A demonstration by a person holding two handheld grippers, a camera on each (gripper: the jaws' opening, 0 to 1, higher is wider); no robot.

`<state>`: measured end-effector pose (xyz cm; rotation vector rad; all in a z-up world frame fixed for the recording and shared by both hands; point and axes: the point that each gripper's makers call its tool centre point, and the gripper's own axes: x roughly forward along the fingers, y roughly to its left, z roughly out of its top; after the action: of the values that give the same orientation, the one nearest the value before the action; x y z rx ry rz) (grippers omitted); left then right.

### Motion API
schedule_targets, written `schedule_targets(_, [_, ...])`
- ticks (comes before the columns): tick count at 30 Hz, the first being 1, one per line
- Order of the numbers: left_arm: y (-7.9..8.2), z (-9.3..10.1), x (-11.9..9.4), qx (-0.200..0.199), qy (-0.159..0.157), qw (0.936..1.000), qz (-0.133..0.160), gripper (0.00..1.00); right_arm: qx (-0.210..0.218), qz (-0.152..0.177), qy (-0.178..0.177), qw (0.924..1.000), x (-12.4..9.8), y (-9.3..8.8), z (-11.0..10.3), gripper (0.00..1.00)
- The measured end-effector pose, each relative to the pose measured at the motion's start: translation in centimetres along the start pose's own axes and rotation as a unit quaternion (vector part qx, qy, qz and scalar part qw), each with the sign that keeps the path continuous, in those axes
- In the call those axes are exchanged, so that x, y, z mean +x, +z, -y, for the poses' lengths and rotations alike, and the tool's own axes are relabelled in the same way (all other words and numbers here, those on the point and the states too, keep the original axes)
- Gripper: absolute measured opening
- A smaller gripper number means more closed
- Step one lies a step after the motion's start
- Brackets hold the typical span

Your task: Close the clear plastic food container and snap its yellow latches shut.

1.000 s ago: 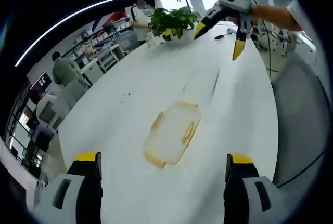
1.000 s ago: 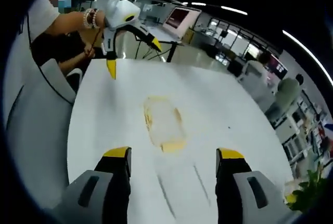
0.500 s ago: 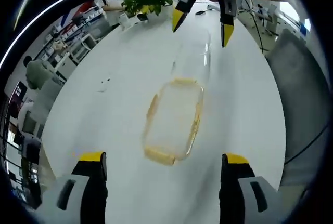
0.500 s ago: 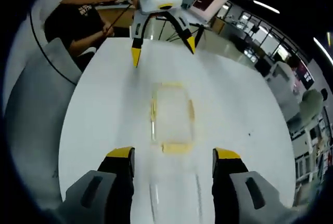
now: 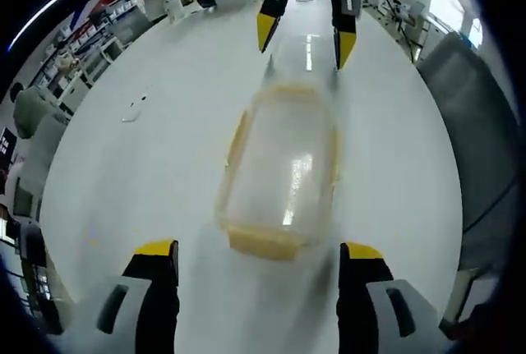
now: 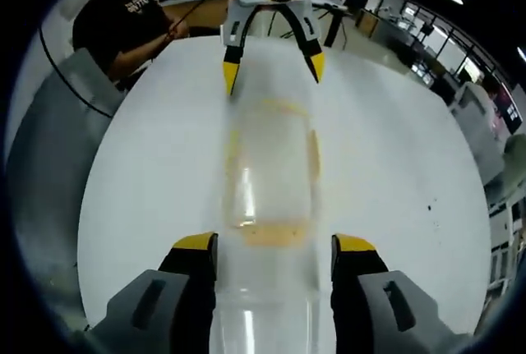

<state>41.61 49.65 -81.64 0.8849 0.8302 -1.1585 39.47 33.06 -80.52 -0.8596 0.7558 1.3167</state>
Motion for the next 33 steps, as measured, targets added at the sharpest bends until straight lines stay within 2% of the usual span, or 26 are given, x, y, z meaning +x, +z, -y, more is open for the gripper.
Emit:
schedule_targets(6, [0.3, -0.1, 1.4, 0.001, -0.032, 0.9994, -0.010, 0.73, -0.004, -0.025, 0.026, 0.9993, 2.4, -0.9, -0.2, 0.51])
schedule_targets(10, [0.4, -0.1, 2.0, 0.001, -0.045, 0.9989, -0.013, 0.71, -0.004, -0.036, 0.036, 0.9987, 3.0, -1.4, -0.4, 0.50])
schedule_targets(16, [-0.6, 0.1, 2.5, 0.017, -0.062, 0.9973, -0.035, 0.69, 0.008, -0.034, 0.046, 0.9983, 3.4, -1.5, -0.2, 0.45])
schedule_targets(18, [-1.0, 0.2, 2.7, 0.019, -0.070, 0.9965, -0.043, 0.65, 0.003, -0.035, 0.050, 0.9981, 3.6, -1.5, -0.2, 0.42])
schedule_targets(21, [-1.1, 0.4, 2.8, 0.019, -0.079, 0.9958, -0.041, 0.57, 0.007, -0.037, 0.051, 0.9980, 3.7, -1.4, -0.1, 0.42])
schedule_targets(28, [-1.4, 0.0, 2.9, 0.025, -0.076, 0.9960, -0.040, 0.56, 0.003, -0.045, 0.054, 0.9975, 4.2, -1.5, 0.2, 0.41])
schedule_targets(33, [-1.0, 0.6, 2.8, 0.033, -0.079, 0.9956, -0.038, 0.51, 0.003, -0.045, 0.053, 0.9976, 4.1, -1.5, 0.3, 0.39])
